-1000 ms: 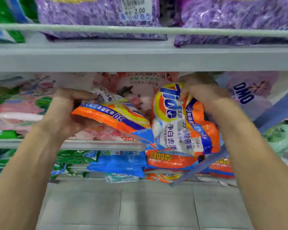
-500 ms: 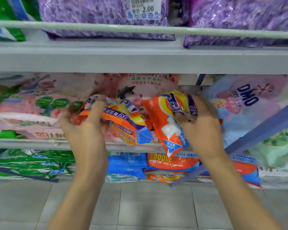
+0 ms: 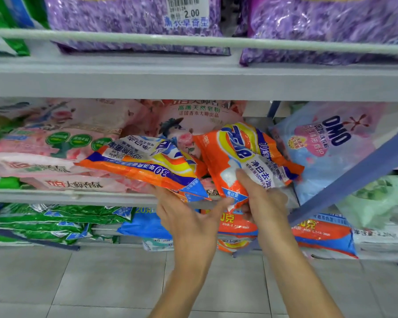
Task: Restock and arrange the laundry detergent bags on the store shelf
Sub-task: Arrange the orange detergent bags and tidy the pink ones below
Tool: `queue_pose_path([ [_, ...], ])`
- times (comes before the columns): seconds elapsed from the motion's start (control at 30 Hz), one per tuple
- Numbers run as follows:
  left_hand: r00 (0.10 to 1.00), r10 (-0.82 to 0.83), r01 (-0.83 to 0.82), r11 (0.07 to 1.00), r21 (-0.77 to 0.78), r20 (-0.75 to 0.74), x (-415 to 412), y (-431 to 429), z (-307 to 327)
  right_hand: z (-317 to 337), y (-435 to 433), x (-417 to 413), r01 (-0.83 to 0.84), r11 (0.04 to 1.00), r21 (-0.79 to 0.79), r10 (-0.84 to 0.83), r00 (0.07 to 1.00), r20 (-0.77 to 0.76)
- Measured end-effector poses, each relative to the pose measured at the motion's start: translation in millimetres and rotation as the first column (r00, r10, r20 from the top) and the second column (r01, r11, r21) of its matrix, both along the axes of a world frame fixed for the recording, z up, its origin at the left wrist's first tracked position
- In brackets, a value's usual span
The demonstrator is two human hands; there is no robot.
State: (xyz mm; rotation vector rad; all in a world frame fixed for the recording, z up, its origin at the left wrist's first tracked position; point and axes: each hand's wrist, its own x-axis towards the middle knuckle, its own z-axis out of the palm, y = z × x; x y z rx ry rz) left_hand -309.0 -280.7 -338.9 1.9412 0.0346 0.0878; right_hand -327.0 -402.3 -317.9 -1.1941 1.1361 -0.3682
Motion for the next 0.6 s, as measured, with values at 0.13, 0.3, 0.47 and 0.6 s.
queue_pose_path([
  [0.13,0.988,0.157,-0.155,0.981,-0.121,0.010,-6,2,4,-6,-9,-5,-0.021,0.990,0.138,0.021,1.000,0.001],
  [0.3,0.989,0.150,-0.141,0.945,-0.294,0.007,6,24,15,7,-11,-20,-0.006,0.957,0.289,-0.047,0.983,0.176],
  [0.47,0.993,0.072,-0.116,0.805,-0.583,-0.097,24,69,38,18,-7,-29,-0.112,0.928,0.356,-0.057,0.901,0.430],
  [0.6,0.973,-0.138,-0.067,0.598,-0.798,-0.184,28,89,56,33,-3,-40,-0.166,0.913,0.374,-0.051,0.860,0.508],
])
